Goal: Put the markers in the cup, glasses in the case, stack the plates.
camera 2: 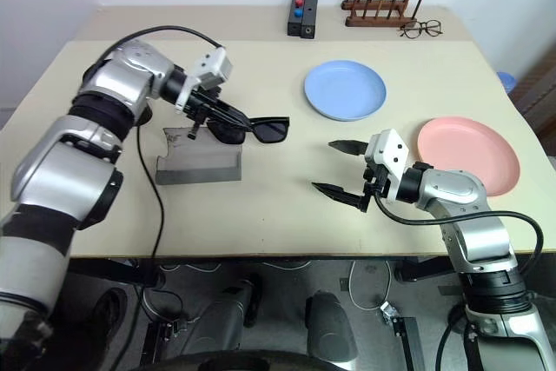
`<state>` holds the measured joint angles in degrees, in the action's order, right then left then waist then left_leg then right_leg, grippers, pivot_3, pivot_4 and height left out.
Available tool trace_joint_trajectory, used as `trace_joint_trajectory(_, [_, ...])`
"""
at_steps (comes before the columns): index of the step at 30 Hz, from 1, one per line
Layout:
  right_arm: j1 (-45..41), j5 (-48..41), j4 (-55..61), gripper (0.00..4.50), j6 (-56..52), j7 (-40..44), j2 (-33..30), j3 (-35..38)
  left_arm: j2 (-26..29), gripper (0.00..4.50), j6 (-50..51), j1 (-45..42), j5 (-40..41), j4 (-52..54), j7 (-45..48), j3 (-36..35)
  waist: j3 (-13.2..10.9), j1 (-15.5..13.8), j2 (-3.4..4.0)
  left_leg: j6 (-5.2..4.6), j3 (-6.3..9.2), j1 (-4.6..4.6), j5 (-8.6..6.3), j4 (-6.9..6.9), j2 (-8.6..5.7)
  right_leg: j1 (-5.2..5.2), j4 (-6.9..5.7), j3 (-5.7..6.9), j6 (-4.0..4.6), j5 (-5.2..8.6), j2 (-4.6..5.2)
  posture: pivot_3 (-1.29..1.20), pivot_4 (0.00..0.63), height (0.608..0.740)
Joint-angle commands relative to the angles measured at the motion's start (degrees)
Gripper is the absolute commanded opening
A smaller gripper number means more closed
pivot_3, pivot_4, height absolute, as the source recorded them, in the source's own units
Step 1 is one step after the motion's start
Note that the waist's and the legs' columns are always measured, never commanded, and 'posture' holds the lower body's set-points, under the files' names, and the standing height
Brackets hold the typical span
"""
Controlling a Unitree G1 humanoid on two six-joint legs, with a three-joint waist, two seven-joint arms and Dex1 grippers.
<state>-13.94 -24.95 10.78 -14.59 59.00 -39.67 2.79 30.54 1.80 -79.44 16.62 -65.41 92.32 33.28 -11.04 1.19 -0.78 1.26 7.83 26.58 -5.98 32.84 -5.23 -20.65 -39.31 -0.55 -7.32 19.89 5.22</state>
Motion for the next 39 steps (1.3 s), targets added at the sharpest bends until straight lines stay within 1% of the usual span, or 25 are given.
trace_joint_trajectory(1, [-1.9, 0.2, -0.8, 4.50, 1.7, 0.0, 0.9, 0.2, 5.5, 0.15, 2.4, 0.0, 5.2, 3.2, 0.2, 2.4, 0.0, 0.0, -0.01, 0.00, 0.00, 0.00, 0.00, 0.00, 0.00, 0.00, 0.00, 0.00, 0.00, 0.00, 0.00, 0.00, 0.150, 0.740])
trace_joint_trajectory(5, [-4.6, 0.2, -2.9, 4.50, 3.2, -1.4, 3.4, 0.2, 11.2, 0.15, 4.3, 3.1, 9.5, 6.0, 0.2, 6.2, 0.0, 0.0, 0.00, 0.00, -0.02, -0.02, 0.00, -0.02, 0.01, -0.02, 0.00, -0.05, 0.01, 0.00, 0.01, 0.00, 0.150, 0.740])
trace_joint_trajectory(7, [-5.6, -0.1, -3.3, 4.50, 3.3, -1.6, 4.5, 0.4, 13.1, 0.15, 4.3, 4.5, 11.2, 7.3, 0.2, 7.8, 0.0, 0.0, 0.01, 0.00, -0.03, -0.04, 0.00, -0.05, 0.01, -0.03, -0.01, -0.09, 0.01, 0.00, 0.01, 0.00, 0.150, 0.740])
trace_joint_trajectory(12, [-7.1, -2.0, -2.0, 4.50, 2.6, -1.6, 7.8, -0.4, 16.1, 0.15, 5.6, 8.2, 14.5, 7.4, 0.2, 9.9, 0.0, -0.1, 0.00, 0.00, -0.03, 0.02, 0.00, -0.05, 0.00, -0.14, 0.00, -0.13, 0.02, 0.00, 0.01, 0.00, 0.150, 0.740])
trace_joint_trajectory(14, [-7.3, -1.9, -1.6, 4.50, 2.5, -1.6, 8.3, -0.9, 16.4, 0.15, 6.8, 8.9, 15.6, 7.5, 0.2, 10.3, 0.0, -0.2, 0.00, 0.00, -0.03, 0.01, 0.00, -0.05, 0.00, -0.24, -0.01, -0.14, 0.02, 0.00, 0.02, 0.00, 0.150, 0.740])
trace_joint_trajectory(18, [-7.3, -1.8, -1.5, 4.50, 2.1, -1.3, 8.0, -1.6, 18.1, 0.15, 8.8, 10.8, 18.8, 11.2, 0.2, 13.4, 0.0, -0.2, 0.00, 0.00, -0.04, 0.04, 0.00, -0.04, 0.00, -0.35, -0.01, -0.16, 0.02, 0.00, 0.02, 0.00, 0.150, 0.740])
trace_joint_trajectory(23, [-6.8, -1.3, -1.4, 4.50, 2.3, -1.1, 7.3, -1.5, 19.1, 0.15, 9.3, 12.7, 21.0, 14.1, 0.2, 16.8, 0.0, -0.1, 0.00, 0.00, -0.07, 0.03, 0.00, -0.07, 0.01, -0.37, -0.02, -0.22, 0.03, 0.00, 0.02, 0.00, 0.150, 0.740])
trace_joint_trajectory(28, [-6.2, -1.3, -0.6, 4.50, 2.0, -1.3, 6.6, -1.3, 18.7, 0.15, 8.5, 13.4, 20.4, 12.9, 0.2, 19.2, 0.0, -0.1, 0.00, 0.00, -0.09, 0.03, 0.00, -0.08, 0.01, -0.42, -0.03, -0.25, 0.04, 0.00, 0.03, 0.00, 0.150, 0.740])
trace_joint_trajectory(30, [-5.9, -1.0, -0.5, 4.50, 2.2, -1.5, 6.4, -1.4, 18.4, 0.15, 8.6, 13.4, 20.6, 12.4, 0.2, 19.4, 0.0, -0.1, 0.00, 0.00, -0.10, 0.03, 0.00, -0.08, 0.01, -0.42, -0.03, -0.25, 0.04, 0.00, 0.03, 0.00, 0.150, 0.740])
trace_joint_trajectory(34, [-5.5, -0.6, -0.5, 4.50, 2.3, -1.5, 6.3, -1.4, 18.5, 0.15, 12.4, 14.1, 22.0, 13.4, 0.2, 20.9, 0.0, -0.1, 0.00, 0.00, -0.10, 0.03, 0.00, -0.08, 0.01, -0.43, -0.03, -0.26, 0.04, 0.00, 0.03, 0.00, 0.150, 0.740])
trace_joint_trajectory(39, [-5.8, 0.0, -1.2, 4.50, 2.8, -1.4, 6.5, -1.6, 17.3, 0.15, 14.8, 14.6, 22.2, 12.5, 0.2, 19.9, 0.0, -0.2, 0.00, 0.00, -0.11, 0.03, 0.00, -0.08, 0.01, -0.44, -0.03, -0.26, 0.04, 0.01, 0.03, 0.00, 0.150, 0.740])
